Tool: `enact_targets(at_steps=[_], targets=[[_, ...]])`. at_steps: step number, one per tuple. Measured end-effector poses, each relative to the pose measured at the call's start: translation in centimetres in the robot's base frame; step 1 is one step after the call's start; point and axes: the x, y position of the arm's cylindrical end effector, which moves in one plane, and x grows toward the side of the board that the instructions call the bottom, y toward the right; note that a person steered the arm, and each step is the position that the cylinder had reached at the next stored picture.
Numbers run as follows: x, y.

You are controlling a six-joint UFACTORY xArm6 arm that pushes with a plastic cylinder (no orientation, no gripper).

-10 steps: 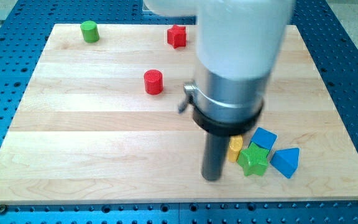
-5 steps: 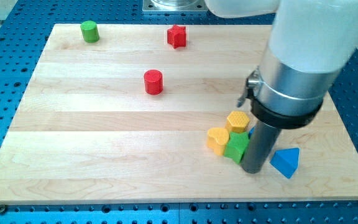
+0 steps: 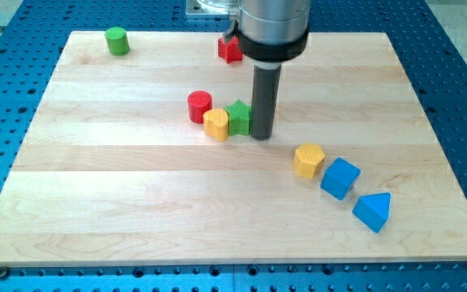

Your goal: Place the green star and the yellow heart at the center of the board

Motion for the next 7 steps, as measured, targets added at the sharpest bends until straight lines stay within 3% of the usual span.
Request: enact_targets(at_steps=[5, 6, 7], targets=[[1.8, 0.4], [-0.3, -2.0], [-6.4, -2.2]])
